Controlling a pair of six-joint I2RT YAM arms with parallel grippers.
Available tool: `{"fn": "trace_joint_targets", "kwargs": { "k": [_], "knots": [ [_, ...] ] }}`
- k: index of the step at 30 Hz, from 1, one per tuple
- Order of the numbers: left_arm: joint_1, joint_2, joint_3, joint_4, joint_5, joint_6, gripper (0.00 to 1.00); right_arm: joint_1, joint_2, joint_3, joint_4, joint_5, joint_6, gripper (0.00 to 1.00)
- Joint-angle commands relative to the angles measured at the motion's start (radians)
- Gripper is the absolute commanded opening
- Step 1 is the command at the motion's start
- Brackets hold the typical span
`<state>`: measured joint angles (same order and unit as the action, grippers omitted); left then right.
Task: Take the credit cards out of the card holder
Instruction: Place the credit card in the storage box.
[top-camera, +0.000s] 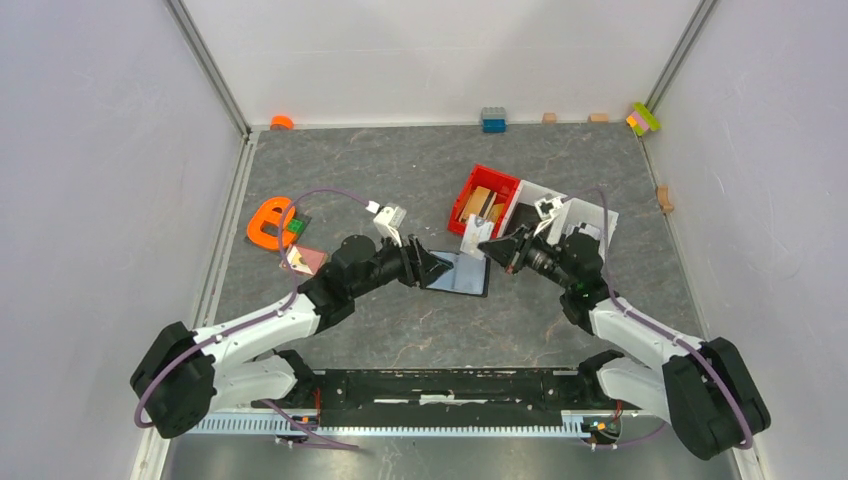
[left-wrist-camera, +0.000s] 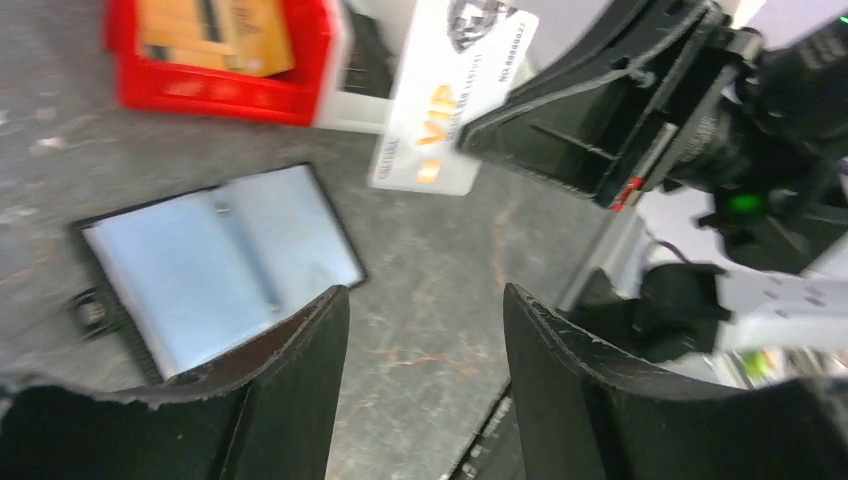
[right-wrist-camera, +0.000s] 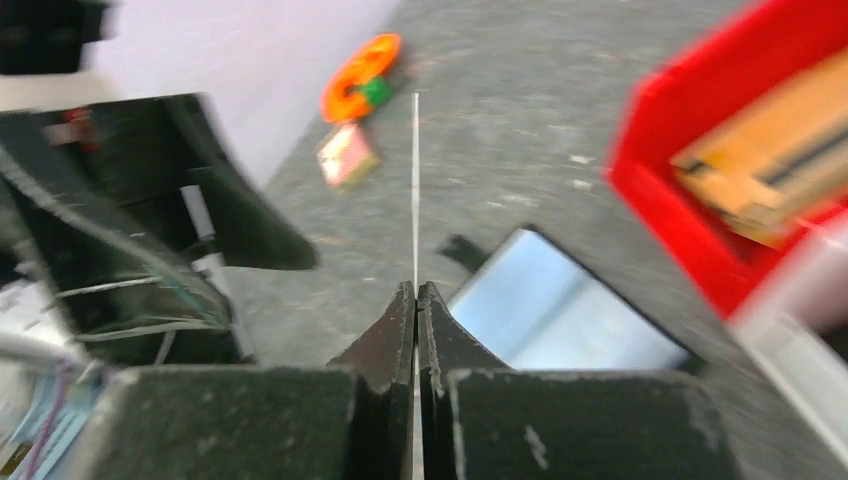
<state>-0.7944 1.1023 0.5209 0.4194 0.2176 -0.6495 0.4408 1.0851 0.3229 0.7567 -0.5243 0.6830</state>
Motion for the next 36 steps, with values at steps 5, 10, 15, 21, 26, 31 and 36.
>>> {"fn": "trace_joint_targets", "kwargs": {
  "k": [5,10,15,21,26,31,36],
  "knots": [
    [-0.005,0.009,0.132,-0.315,-0.325,0.101,0.65,-0.147,-0.028,0.104,-0.503,0.22,-0.111,0.0],
    [-0.005,0.037,0.163,-0.37,-0.359,0.11,0.65,-0.181,-0.037,0.252,-0.769,0.345,-0.154,0.0],
    [-0.005,0.037,0.16,-0.367,-0.358,0.108,0.65,-0.189,-0.063,0.358,-0.933,0.403,-0.222,0.0],
    [-0.005,0.044,0.163,-0.367,-0.358,0.11,0.64,-0.227,-0.068,0.412,-1.06,0.57,-0.188,0.0],
    [-0.005,0.034,0.158,-0.367,-0.36,0.11,0.64,-0.303,-0.026,0.45,-1.126,0.573,-0.2,0.0],
    [-0.005,0.035,0.157,-0.367,-0.359,0.11,0.64,-0.449,-0.013,0.401,-1.109,0.453,-0.185,0.0],
    [-0.005,0.038,0.159,-0.367,-0.358,0.108,0.64,-0.625,0.018,0.301,-1.013,0.235,-0.166,0.0]
  ]
}}
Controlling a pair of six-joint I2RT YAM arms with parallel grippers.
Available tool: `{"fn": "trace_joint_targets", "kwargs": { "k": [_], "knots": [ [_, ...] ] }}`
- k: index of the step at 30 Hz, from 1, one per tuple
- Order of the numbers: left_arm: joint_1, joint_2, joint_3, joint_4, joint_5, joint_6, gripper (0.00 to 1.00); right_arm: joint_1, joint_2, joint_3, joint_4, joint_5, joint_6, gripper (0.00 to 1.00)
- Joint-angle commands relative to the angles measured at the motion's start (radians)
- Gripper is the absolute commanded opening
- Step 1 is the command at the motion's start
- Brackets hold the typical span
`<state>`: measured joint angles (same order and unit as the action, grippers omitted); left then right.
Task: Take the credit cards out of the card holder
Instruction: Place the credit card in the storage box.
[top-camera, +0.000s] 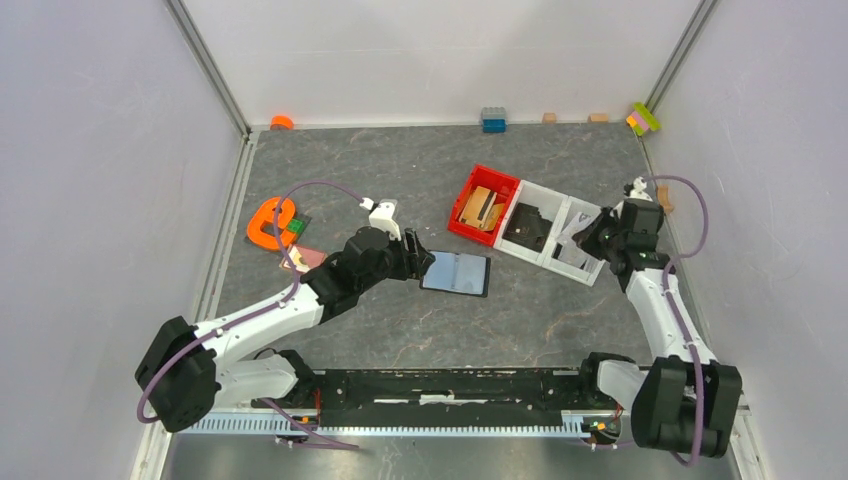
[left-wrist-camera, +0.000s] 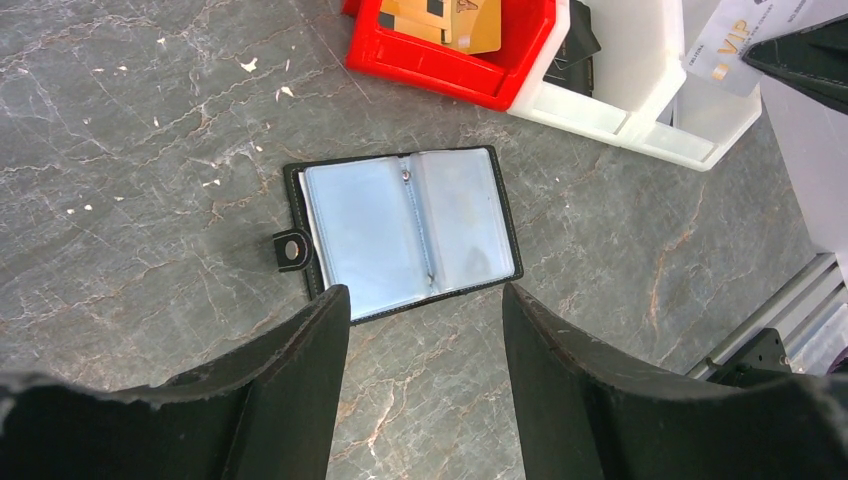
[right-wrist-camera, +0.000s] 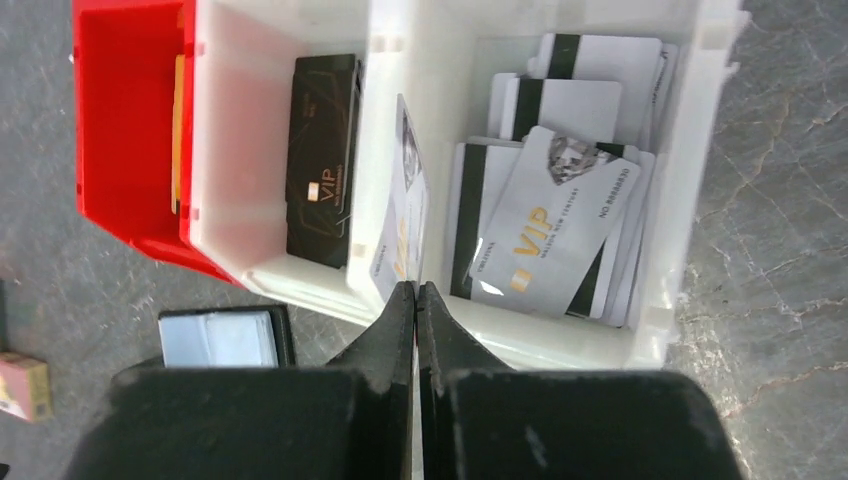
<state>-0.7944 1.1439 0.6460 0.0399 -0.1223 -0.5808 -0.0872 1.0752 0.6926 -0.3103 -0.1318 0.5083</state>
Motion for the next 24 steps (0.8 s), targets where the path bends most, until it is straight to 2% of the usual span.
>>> {"fn": "trace_joint_targets", "kwargs": {
  "k": [1,4,6,14,24],
  "knots": [
    [-0.005,-0.003,0.034,0.012,-0.018,0.04,0.64,-0.12,0.038,-0.088,0.086,-0.21,0.014,0.0],
    [-0.005,-0.003,0.034,0.012,-0.017,0.04,0.64,-0.17,0.08,-0.125,0.131,-0.294,0.018,0.0],
    [-0.005,-0.003,0.034,0.012,-0.016,0.04,0.64,-0.178,0.099,-0.118,0.13,-0.298,0.0,0.0],
    [-0.005,-0.003,0.034,0.012,-0.015,0.04,0.64,-0.206,0.038,-0.057,0.012,-0.143,-0.048,0.0],
    [-0.005,0.0,0.035,0.012,-0.015,0.039,0.64,-0.225,-0.016,-0.061,0.005,-0.133,-0.053,0.0]
  ]
}}
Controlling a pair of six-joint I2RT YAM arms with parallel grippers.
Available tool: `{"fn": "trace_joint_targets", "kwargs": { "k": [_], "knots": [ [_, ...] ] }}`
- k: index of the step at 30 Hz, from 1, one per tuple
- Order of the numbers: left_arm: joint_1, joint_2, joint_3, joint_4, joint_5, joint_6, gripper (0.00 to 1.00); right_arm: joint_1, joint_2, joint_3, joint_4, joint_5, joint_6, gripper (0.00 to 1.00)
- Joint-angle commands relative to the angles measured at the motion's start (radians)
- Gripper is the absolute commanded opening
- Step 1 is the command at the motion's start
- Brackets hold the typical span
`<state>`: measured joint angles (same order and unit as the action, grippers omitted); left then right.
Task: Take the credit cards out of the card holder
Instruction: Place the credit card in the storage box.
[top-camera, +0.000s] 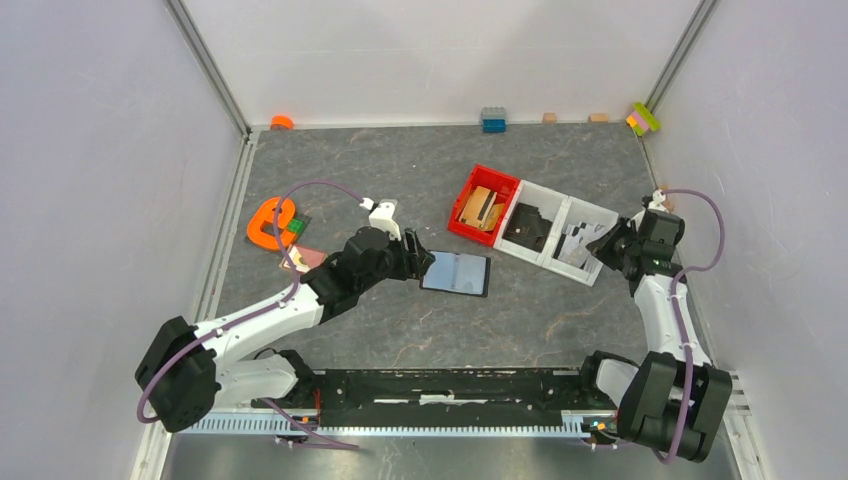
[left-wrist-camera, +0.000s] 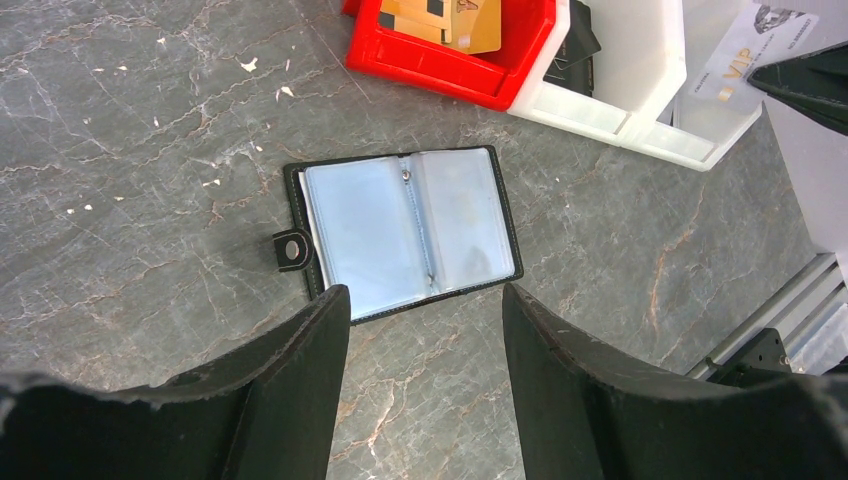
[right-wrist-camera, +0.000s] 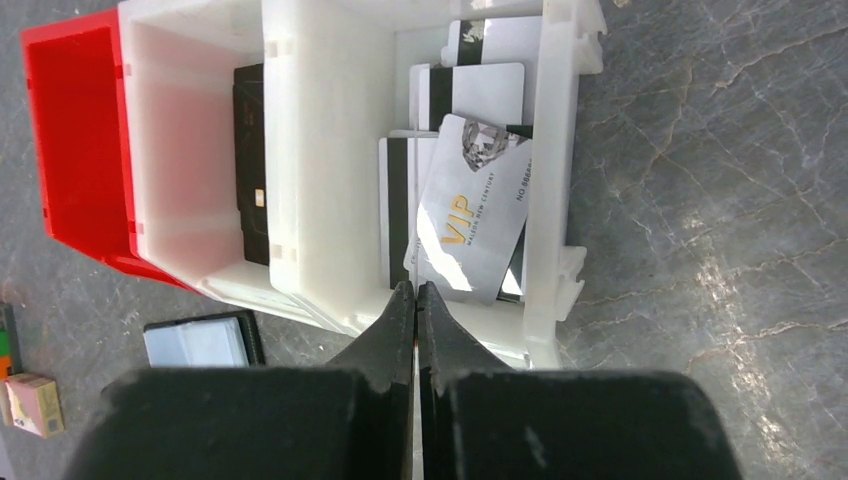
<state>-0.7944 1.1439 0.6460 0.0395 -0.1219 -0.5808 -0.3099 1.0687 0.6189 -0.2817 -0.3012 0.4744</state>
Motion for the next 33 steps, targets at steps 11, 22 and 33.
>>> {"fn": "trace_joint_targets", "kwargs": {
  "k": [11,22,33],
  "knots": [
    [-0.005,0.003,0.037,0.013,-0.014,0.039,0.64,-0.008,0.132,-0.054,0.171,-0.216,-0.007,0.0],
    [-0.005,0.026,0.057,-0.019,-0.029,0.039,0.64,-0.018,0.064,-0.075,0.198,-0.15,0.001,0.36],
    [-0.005,0.072,0.089,-0.079,-0.057,0.047,0.64,-0.016,-0.198,-0.106,0.188,-0.085,-0.029,0.83]
  ]
}}
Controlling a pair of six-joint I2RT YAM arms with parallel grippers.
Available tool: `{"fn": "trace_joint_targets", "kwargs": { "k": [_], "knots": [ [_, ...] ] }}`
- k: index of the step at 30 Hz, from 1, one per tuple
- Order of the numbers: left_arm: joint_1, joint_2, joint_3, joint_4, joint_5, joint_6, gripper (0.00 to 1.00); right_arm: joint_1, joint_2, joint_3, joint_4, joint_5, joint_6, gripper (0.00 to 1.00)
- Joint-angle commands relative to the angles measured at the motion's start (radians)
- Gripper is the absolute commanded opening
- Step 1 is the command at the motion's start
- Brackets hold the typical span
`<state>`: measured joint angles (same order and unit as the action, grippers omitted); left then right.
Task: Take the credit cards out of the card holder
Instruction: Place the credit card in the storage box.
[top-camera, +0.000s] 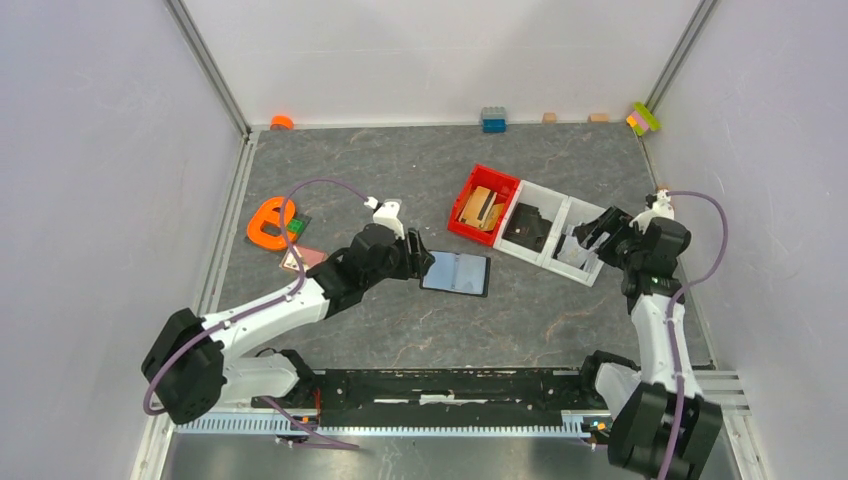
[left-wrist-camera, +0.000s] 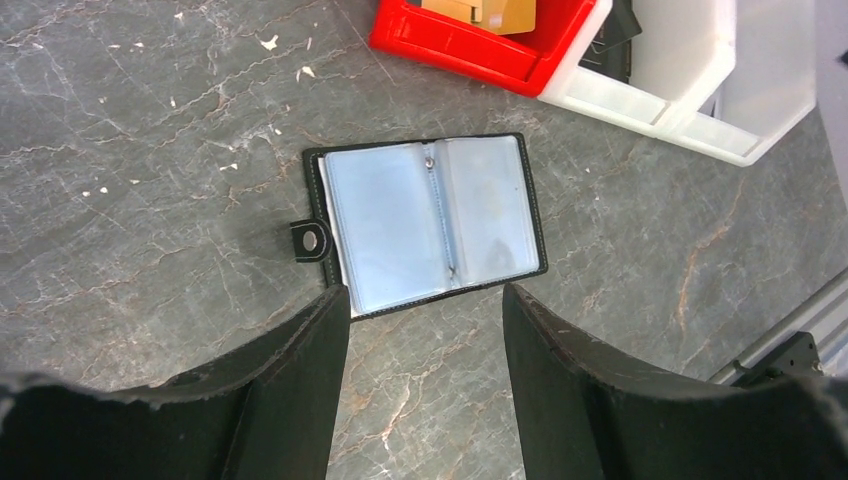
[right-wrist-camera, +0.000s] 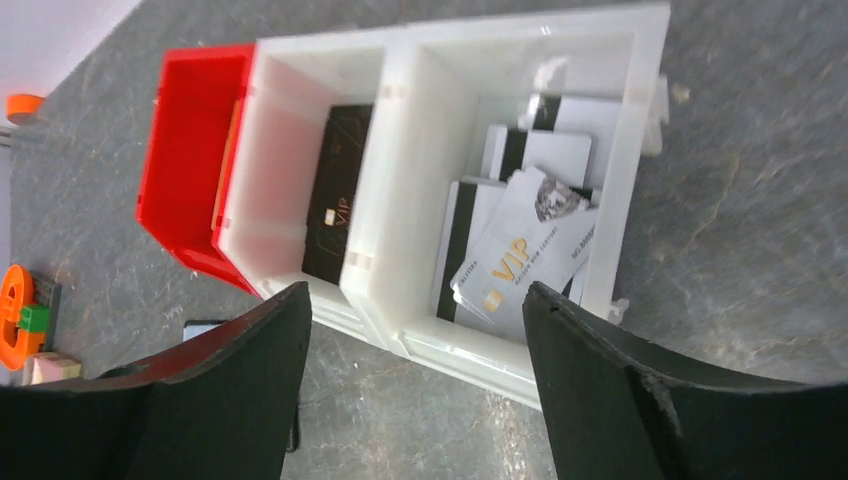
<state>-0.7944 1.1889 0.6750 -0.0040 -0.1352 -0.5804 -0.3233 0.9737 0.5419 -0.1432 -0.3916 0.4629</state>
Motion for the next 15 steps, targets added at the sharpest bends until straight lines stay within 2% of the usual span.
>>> {"fn": "trace_joint_targets", "kwargs": {
  "k": [1,5,10,15],
  "knots": [
    [-0.005,0.044,0.07,-0.051,-0.05,0.05,0.65,-0.001,-0.128,-0.049,0.076,-0.023,-0.013,0.87],
    [-0.005,0.107,0.126,-0.124,-0.082,0.058,0.65,0.052,-0.165,-0.099,0.257,-0.215,0.044,0.91],
    [-0.005,0.158,0.154,-0.154,-0.118,0.074,0.67,0.258,-0.178,-0.065,0.259,-0.109,-0.005,0.91],
    [-0.005,0.221,0.192,-0.182,-0.127,0.102,0.67,0.364,-0.138,-0.079,0.315,-0.103,0.001,0.91]
  ]
}}
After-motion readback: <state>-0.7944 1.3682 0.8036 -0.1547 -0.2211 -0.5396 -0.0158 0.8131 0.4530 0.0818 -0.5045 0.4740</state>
